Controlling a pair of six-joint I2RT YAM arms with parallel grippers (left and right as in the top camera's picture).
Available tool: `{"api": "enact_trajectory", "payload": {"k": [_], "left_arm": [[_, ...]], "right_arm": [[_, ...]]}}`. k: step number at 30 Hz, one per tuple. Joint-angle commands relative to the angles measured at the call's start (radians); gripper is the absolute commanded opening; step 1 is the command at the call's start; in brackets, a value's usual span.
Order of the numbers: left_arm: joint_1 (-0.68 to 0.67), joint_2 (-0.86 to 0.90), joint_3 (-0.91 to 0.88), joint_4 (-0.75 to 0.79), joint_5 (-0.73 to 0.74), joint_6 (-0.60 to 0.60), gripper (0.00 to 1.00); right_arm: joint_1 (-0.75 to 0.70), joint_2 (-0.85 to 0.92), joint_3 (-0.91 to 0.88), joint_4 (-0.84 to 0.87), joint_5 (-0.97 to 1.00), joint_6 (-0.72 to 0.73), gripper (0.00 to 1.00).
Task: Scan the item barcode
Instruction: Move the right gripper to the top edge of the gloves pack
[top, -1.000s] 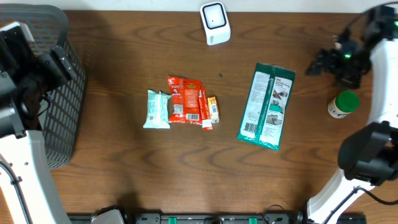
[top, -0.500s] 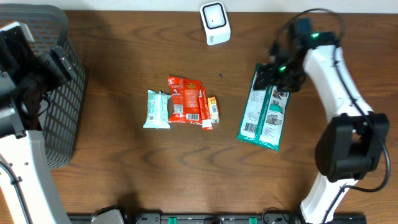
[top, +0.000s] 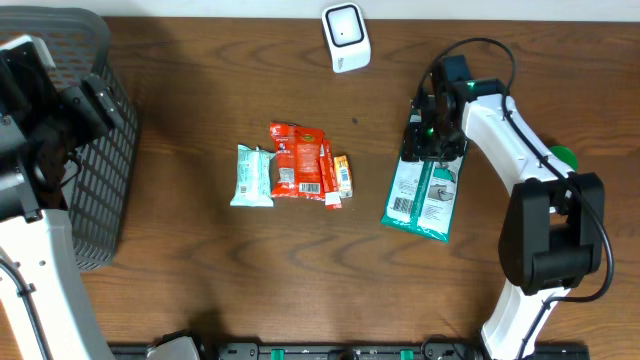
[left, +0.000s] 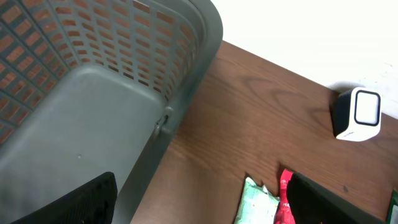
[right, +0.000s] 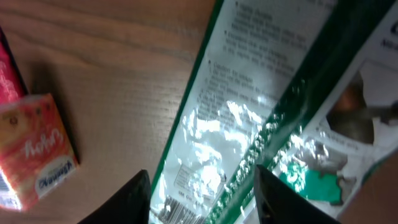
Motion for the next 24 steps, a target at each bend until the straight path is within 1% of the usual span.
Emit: {"api": "enact_trajectory", "payload": {"k": [1, 3, 5, 9, 11, 12, 13, 16, 18, 24], "left_arm": [[0.002, 0.004, 0.013, 0.012, 0.005, 0.013, 0.87], [0.002, 0.004, 0.013, 0.090, 0.005, 0.013, 0.87], [0.002, 0.004, 0.013, 0.130, 0.005, 0.013, 0.87], [0.002, 0.004, 0.013, 0.113, 0.006, 0.013, 0.87], [0.002, 0.003, 0.013, 0.111, 0.007, 0.013, 0.87], [0.002, 0.003, 0.013, 0.085, 0.026, 0.002, 0.87], [0.002, 0.003, 0.013, 0.062, 0.076, -0.015, 0.87], [-0.012, 0.013, 0.002, 0.021, 0.337, -0.028, 0.87], [-0.046, 0.024, -0.019, 0.004, 0.424, -0.028, 0.87], [-0.262, 0.092, -0.076, -0.008, 0.437, -0.013, 0.87]], "right_arm": [[-0.019, -0.026, 0.063, -0.051, 0.009, -0.006, 0.52], [-0.042, -0.039, 0.098, -0.093, 0.008, -0.005, 0.54], [-0.065, -0.050, 0.121, -0.129, 0.009, -0.006, 0.57], [-0.122, -0.063, 0.138, -0.177, 0.009, -0.038, 0.65], [-0.154, -0.063, 0.138, -0.185, 0.005, -0.040, 0.65], [-0.170, -0.063, 0.137, -0.187, 0.005, -0.040, 0.65], [-0.184, -0.063, 0.136, -0.191, 0.005, -0.040, 0.64], [-0.219, -0.063, 0.136, -0.191, 0.005, -0.040, 0.62], [-0.236, -0.063, 0.135, -0.190, 0.005, -0.040, 0.61], [-0.267, -0.062, 0.122, -0.190, 0.005, -0.048, 0.62]]}}
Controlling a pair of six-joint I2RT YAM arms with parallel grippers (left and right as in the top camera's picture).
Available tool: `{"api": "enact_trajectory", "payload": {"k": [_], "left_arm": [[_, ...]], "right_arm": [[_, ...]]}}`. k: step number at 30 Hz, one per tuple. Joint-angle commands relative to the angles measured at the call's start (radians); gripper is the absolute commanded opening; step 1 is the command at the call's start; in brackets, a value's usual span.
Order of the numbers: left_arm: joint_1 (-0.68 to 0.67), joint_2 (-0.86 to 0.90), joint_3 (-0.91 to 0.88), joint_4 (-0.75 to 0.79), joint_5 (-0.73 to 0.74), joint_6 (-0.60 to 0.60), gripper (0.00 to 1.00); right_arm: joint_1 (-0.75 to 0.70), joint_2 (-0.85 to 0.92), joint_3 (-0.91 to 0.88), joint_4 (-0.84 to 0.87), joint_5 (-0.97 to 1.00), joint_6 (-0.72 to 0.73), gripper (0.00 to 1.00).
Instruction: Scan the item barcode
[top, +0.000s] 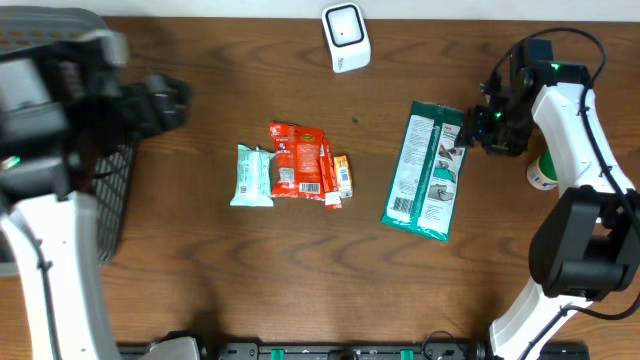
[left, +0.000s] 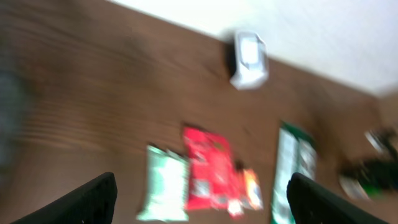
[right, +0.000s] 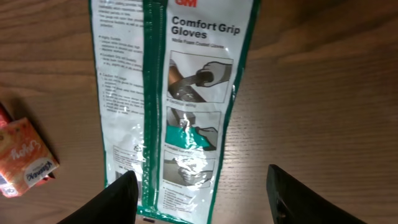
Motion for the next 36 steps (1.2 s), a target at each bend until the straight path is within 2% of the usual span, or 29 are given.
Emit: {"api": "enact_trajectory", "payload": {"k": [1, 6, 7, 9, 11, 14, 18, 21, 25, 29, 32, 36], "left_arm": [[-0.144, 0.071, -0.031, -0.003, 0.091, 0.002, 0.87], [-0.281, 0.151, -0.031, 0.055, 0.090, 0.002, 0.87], [-0.308, 0.171, -0.031, 0.066, 0.091, -0.003, 0.81], [-0.367, 0.213, -0.031, 0.073, 0.090, -0.006, 0.54], [-0.433, 0.258, -0.031, 0.079, 0.090, -0.006, 0.41], [-0.527, 0.328, -0.031, 0.113, 0.079, -0.017, 0.34], [-0.639, 0.420, -0.031, 0.189, -0.086, -0.180, 0.25], [-0.706, 0.481, -0.031, 0.261, -0.121, -0.244, 0.23], [-0.781, 0.561, -0.031, 0.359, -0.121, -0.244, 0.23], [-0.841, 0.624, -0.031, 0.433, -0.128, -0.250, 0.23], [-0.869, 0.666, -0.031, 0.467, -0.159, -0.250, 0.22], [-0.893, 0.708, -0.031, 0.473, -0.219, -0.250, 0.22]], "right_arm": [[-0.013, -0.018, -0.003, 0.000, 0.005, -0.025, 0.62], [-0.013, -0.018, -0.013, -0.002, 0.003, -0.033, 0.64], [-0.013, -0.018, -0.013, -0.002, 0.003, -0.033, 0.64], [-0.013, -0.018, -0.013, -0.001, -0.004, -0.039, 0.65], [-0.013, -0.018, -0.013, 0.000, -0.025, -0.052, 0.67], [-0.016, -0.018, -0.013, 0.001, -0.041, -0.052, 0.69], [-0.019, -0.018, -0.013, -0.001, -0.041, -0.052, 0.71], [-0.027, -0.018, -0.013, -0.002, -0.044, -0.068, 0.72], [-0.047, -0.018, -0.014, 0.001, -0.048, -0.079, 0.75], [-0.080, -0.016, -0.014, 0.002, -0.163, -0.143, 0.77], [-0.114, -0.009, -0.016, 0.003, -0.231, -0.156, 0.79], [-0.137, 0.010, -0.024, 0.006, -0.231, -0.156, 0.79]]}}
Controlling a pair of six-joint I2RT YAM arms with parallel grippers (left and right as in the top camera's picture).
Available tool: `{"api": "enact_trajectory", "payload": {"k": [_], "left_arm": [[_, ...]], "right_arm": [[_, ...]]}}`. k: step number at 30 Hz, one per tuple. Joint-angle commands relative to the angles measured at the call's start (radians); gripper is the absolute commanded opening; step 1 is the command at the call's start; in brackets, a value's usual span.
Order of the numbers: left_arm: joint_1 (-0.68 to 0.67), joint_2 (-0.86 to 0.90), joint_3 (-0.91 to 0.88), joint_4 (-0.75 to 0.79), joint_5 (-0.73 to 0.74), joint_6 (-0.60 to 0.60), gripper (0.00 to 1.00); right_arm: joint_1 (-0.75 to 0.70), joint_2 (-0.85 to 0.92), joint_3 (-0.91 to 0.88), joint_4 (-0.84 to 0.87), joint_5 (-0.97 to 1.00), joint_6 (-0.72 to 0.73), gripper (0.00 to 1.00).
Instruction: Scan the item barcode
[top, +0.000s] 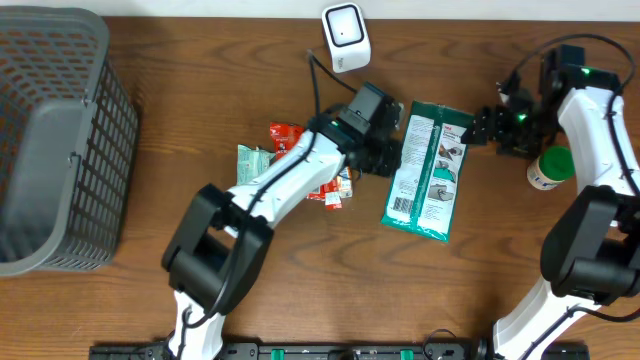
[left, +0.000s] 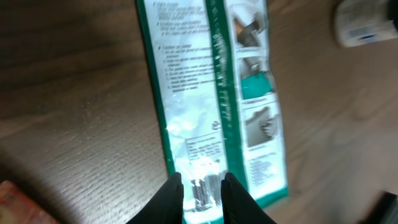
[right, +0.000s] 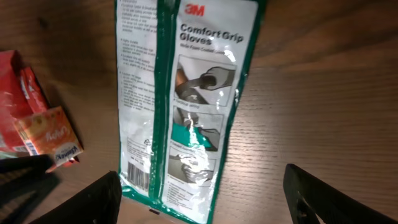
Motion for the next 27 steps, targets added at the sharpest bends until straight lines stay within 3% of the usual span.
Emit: {"api": "enact_trajectory", "payload": {"k": [1, 27], "left_arm": [[-0.012, 0.039, 0.002, 0.002, -0.080, -0.012, 0.22], [-0.027, 0.142, -0.018, 0.009, -0.087, -0.012, 0.22]], "right_arm": [[-0.024, 0.015, -0.019, 0.006, -0.056, -0.028, 0.79], [0.037, 0.027, -0.445, 0.367, -0.130, 0.079, 0.72]]}}
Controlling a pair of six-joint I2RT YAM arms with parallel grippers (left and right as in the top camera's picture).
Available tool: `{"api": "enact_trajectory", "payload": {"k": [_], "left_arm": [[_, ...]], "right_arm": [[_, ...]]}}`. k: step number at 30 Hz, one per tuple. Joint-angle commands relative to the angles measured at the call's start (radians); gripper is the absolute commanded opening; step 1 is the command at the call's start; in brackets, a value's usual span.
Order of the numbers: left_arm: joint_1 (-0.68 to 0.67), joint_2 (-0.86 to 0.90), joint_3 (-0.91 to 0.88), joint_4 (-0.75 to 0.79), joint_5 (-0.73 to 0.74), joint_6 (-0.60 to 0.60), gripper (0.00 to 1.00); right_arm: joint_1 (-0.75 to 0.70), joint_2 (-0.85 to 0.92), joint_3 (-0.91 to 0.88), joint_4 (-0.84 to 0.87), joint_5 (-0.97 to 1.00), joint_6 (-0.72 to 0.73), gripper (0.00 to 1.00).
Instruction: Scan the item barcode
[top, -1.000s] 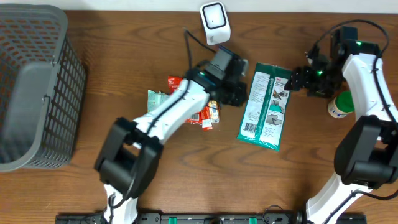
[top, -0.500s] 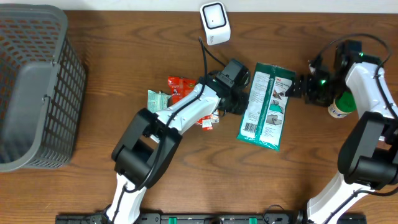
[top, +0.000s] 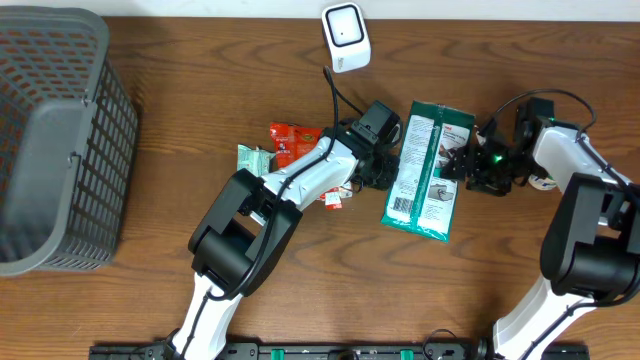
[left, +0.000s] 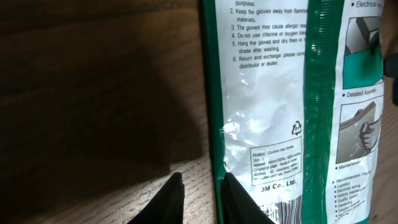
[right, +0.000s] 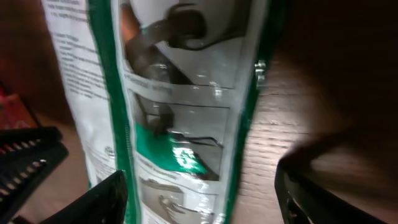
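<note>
The green-and-white glove pack (top: 425, 170) lies flat on the table, printed back up, its barcode (left: 283, 213) at the near end. My left gripper (top: 388, 165) is low at the pack's left edge. In the left wrist view its jaws (left: 202, 200) are shut to a narrow gap, one fingertip (left: 239, 202) over the pack's green border, the other on the wood. My right gripper (top: 462, 165) is low at the pack's right edge. It is open (right: 205, 199), and the pack fills most of its view. The white scanner (top: 345, 38) stands at the back.
Several snack packets (top: 285, 165) lie just left of my left arm. A grey basket (top: 60, 140) fills the left end of the table. A white bottle (top: 545, 180) peeks out behind my right arm.
My left gripper has come lower and closer to the pack's left edge. My right gripper has moved from above and to the right of the pack down to its right edge. The pack lies where it was.
At first my right gripper was on the pack's far end and my left gripper was open over the basket. Then the right one was off to the right, open, and the left over the table's middle. Later the left was shut above the pack; now both flank it.
</note>
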Motion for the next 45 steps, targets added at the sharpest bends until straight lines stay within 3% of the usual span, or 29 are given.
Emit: {"api": "enact_trajectory", "payload": {"k": [1, 11, 23, 28, 34, 45], "left_arm": [[-0.004, 0.007, -0.014, 0.001, -0.014, 0.003, 0.22], [-0.011, 0.010, -0.018, 0.004, -0.014, 0.003, 0.23], [-0.013, 0.017, -0.018, -0.018, -0.108, 0.002, 0.25], [-0.013, 0.026, -0.018, -0.019, -0.110, 0.002, 0.25], [-0.026, 0.055, -0.018, -0.018, -0.110, 0.002, 0.25], [-0.030, 0.064, -0.018, -0.022, -0.110, 0.002, 0.25]], "right_arm": [[0.041, 0.016, -0.053, 0.031, -0.003, 0.035, 0.72], [0.127, 0.016, -0.057, 0.072, -0.003, 0.034, 0.69], [0.090, 0.016, -0.057, 0.060, -0.025, 0.020, 0.68], [0.060, 0.016, -0.067, 0.063, 0.005, 0.084, 0.69], [0.069, 0.016, -0.134, 0.164, -0.077, 0.101, 0.68], [0.075, 0.016, -0.186, 0.278, -0.196, 0.086, 0.59]]}}
